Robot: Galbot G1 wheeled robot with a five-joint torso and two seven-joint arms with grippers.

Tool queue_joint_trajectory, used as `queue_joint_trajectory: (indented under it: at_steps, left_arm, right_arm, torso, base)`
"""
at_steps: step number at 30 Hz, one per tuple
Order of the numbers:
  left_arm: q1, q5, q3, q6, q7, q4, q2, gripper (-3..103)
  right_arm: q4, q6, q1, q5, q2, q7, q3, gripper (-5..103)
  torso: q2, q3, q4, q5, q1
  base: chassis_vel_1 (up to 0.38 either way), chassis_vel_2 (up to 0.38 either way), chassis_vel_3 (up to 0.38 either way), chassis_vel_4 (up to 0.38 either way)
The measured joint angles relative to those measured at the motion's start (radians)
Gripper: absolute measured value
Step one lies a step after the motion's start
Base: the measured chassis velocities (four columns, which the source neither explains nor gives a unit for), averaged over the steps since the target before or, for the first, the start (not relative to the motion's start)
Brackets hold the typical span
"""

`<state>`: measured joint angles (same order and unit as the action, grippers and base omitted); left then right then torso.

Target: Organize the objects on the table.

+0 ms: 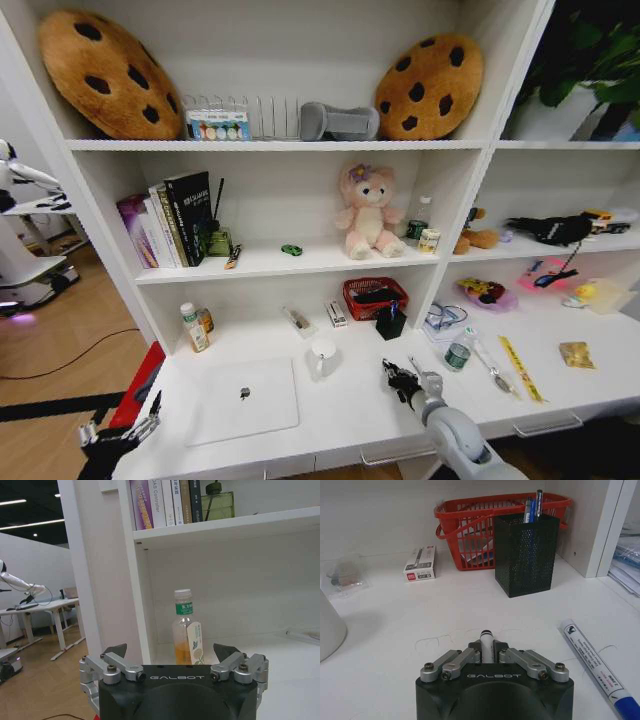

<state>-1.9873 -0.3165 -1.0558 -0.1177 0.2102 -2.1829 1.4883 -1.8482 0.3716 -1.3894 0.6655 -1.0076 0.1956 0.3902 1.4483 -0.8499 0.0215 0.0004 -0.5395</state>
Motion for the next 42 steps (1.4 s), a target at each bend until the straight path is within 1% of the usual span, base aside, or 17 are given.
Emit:
queue_joint_trajectory:
  at_steps: [1,2,5,6,7,9,11,12,14,15,18,19,22,25,30,34,42]
  left_arm:
    - [0.0,0.0,0.0,0.0,0.0,0.0,0.0,98]
    - [0.0,0.001,0.001,0.0,0.0,-0.001,0.002,98]
    - [0.0,0.012,0.012,0.0,0.0,-0.009,0.012,98]
    - [0.0,0.012,0.012,0.0,0.0,-0.009,0.012,98]
    - [-0.001,0.021,0.017,-0.001,0.0,-0.012,0.015,98]
    - [-0.005,0.024,0.018,-0.002,0.002,-0.014,0.015,98]
    - [-0.014,0.023,0.011,-0.006,0.007,-0.018,0.011,98]
    - [-0.014,0.023,0.011,-0.006,0.007,-0.018,0.011,98]
    - [-0.014,0.021,0.004,-0.007,0.003,-0.018,0.007,98]
    - [-0.014,0.021,0.004,-0.007,0.003,-0.018,0.007,98]
    - [-0.013,0.023,0.008,-0.005,-0.003,-0.025,0.02,98]
    - [-0.013,0.023,0.008,-0.005,-0.003,-0.025,0.02,98]
    - [-0.019,0.034,0.009,-0.012,0.002,-0.02,0.032,98]
    - [-0.02,0.037,0.009,-0.014,0.003,-0.016,0.034,98]
    - [-0.017,0.047,0.015,-0.015,0.005,-0.004,0.04,96]
    - [-0.017,0.056,0.017,-0.019,0.01,0.005,0.046,98]
    - [-0.016,0.063,0.019,-0.023,0.013,0.017,0.052,98]
  right_arm:
    - [0.0,0.0,0.0,0.0,0.0,0.0,0.0,12]
    - [0.001,-0.029,0.001,-0.007,-0.001,-0.004,0.001,12]
    - [-0.004,-0.155,0.016,-0.058,-0.002,-0.028,0.018,12]
    - [-0.004,-0.155,0.016,-0.058,-0.002,-0.028,0.018,12]
    - [-0.01,-0.2,0.033,-0.073,0.001,-0.035,0.034,12]
    - [-0.008,-0.219,0.049,-0.074,0.004,-0.04,0.042,12]
    - [0.033,-0.278,0.11,-0.073,0.016,-0.079,0.051,12]
    - [0.033,-0.278,0.11,-0.073,0.016,-0.079,0.051,12]
    - [0.092,-0.338,0.172,-0.084,0.025,-0.136,0.049,12]
    - [0.092,-0.338,0.172,-0.084,0.025,-0.136,0.049,12]
    - [0.214,-0.396,0.296,-0.088,0.03,-0.183,0.029,12]
    - [0.214,-0.396,0.296,-0.088,0.03,-0.183,0.029,12]
    - [0.311,-0.422,0.386,-0.09,0.031,-0.203,-0.001,12]
    - [0.33,-0.43,0.406,-0.09,0.029,-0.208,-0.015,12]
    - [0.411,-0.485,0.474,-0.104,0.005,-0.229,-0.061,12]
    - [0.453,-0.521,0.502,-0.109,-0.011,-0.231,-0.081,12]
    - [0.516,-0.548,0.57,-0.109,-0.024,-0.229,-0.111,12]
  torso:
    - [0.0,0.0,0.0,0.0,0.0]
    - [0.0,0.0,0.0003,0.0003,0.0]
    - [0.0,0.0,0.0,-0.0002,0.0]
    - [0.0,0.0,0.0,-0.0002,0.0]
    - [0.0,0.0,0.0,-0.0002,0.0]
    - [0.0,0.0,0.0,-0.0006,0.0]
    - [0.0,0.0,-0.0003,-0.0003,0.0]
    - [0.0,0.0,-0.0003,-0.0003,0.0]
    - [0.0,0.0,0.0,-0.0002,0.0]
    - [0.0,0.0,0.0,-0.0002,0.0]
    - [0.0,0.0,-0.0004,-0.0001,0.0]
    - [0.0,0.0,-0.0004,-0.0001,0.0]
    - [0.0,0.0,-0.0003,-0.0004,0.0]
    - [0.0,0.0,0.0001,0.0,0.0]
    - [0.0,0.0,-0.0001,-0.0003,0.0]
    - [0.0,0.0,-0.0001,-0.0002,0.0]
    - [0.0,0.0,0.0,-0.0004,0.0]
  base:
    - [0.0,0.0,0.0,0.0]
    - [0.0,0.0,0.0,0.0]
    - [0.0,0.0,0.0,0.0]
    - [0.0,0.0,0.0,0.0]
    - [0.0,0.0,0.0,0.0]
    - [0.0,0.0,0.0,0.0]
    - [0.0,0.0,0.0,0.0]
    - [0.0,0.0,0.0,0.0]
    - [0.0,0.0,0.0,0.0]
    - [0.0,0.0,0.0,0.0]
    - [0.0,0.0,0.0,0.0]
    - [0.0,0.0,0.0,0.0]
    - [0.0,0.0,0.0,0.0]
    - [0.0,0.0,0.0,0.0]
    - [0.0,0.0,0.0,0.0]
    - [0.0,0.0,0.0,0.0]
    - [0.0,0.0,0.0,0.0]
